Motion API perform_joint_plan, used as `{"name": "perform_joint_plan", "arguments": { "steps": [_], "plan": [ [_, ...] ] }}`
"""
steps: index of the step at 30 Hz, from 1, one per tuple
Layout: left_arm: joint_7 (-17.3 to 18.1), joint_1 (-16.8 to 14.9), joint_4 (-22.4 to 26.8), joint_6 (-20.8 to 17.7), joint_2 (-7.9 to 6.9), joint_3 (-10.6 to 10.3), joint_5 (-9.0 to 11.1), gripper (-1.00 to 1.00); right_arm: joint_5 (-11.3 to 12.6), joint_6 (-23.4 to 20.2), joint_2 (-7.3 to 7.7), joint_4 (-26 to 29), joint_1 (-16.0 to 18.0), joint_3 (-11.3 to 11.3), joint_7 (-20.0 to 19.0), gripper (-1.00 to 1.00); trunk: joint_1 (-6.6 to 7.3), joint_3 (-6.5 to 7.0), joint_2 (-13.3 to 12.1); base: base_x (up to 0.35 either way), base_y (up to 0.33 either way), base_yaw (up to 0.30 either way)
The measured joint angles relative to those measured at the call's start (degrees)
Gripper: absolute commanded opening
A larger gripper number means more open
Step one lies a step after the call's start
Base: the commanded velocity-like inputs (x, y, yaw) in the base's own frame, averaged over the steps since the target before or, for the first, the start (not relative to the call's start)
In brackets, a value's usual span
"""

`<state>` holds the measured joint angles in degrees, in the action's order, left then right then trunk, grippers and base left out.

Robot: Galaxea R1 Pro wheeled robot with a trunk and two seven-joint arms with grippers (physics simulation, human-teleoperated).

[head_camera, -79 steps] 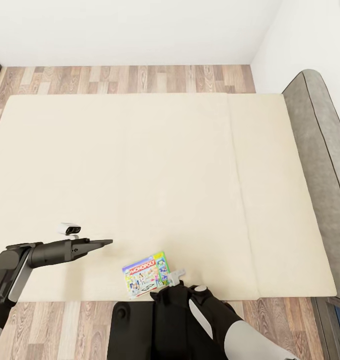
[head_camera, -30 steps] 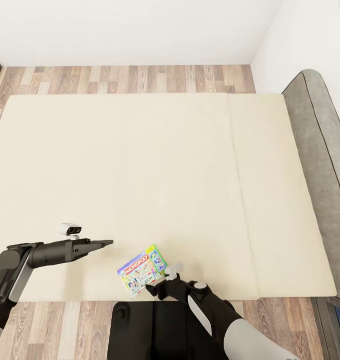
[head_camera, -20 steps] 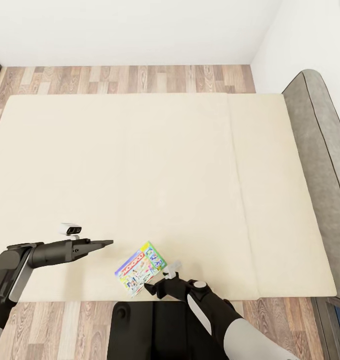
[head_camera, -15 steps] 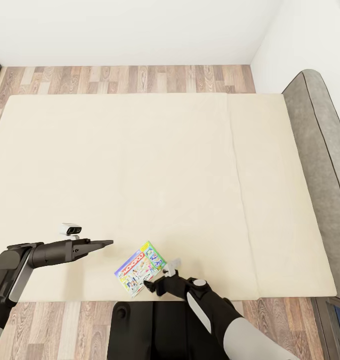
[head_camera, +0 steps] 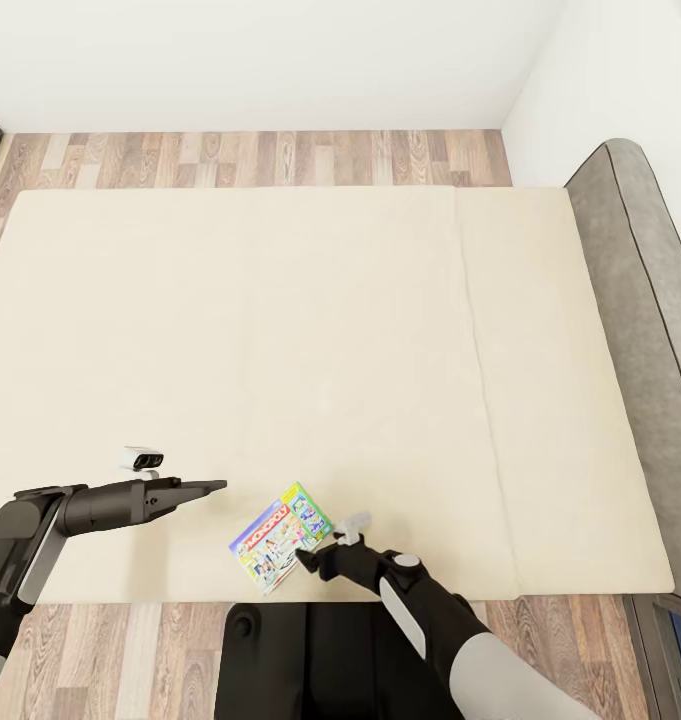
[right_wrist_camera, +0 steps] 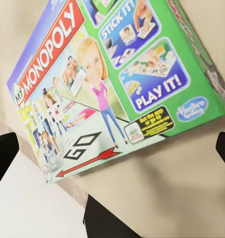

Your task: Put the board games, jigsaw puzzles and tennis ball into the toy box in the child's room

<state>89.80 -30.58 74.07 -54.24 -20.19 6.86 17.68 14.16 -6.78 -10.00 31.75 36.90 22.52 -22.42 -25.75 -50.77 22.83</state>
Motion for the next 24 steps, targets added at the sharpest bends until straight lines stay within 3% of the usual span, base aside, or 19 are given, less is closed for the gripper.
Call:
{"name": "perform_joint_plan", "arguments": {
  "steps": [24],
  "plan": [
    [0.00, 0.00, 0.00, 0.00, 0.00, 0.00, -0.02, 1.00, 0.01, -0.01, 0.00, -0.41, 0.00, -2.76, 1.65, 1.00, 0.00, 0.00, 0.00, 0.000, 0.000, 0.000]
  ]
}}
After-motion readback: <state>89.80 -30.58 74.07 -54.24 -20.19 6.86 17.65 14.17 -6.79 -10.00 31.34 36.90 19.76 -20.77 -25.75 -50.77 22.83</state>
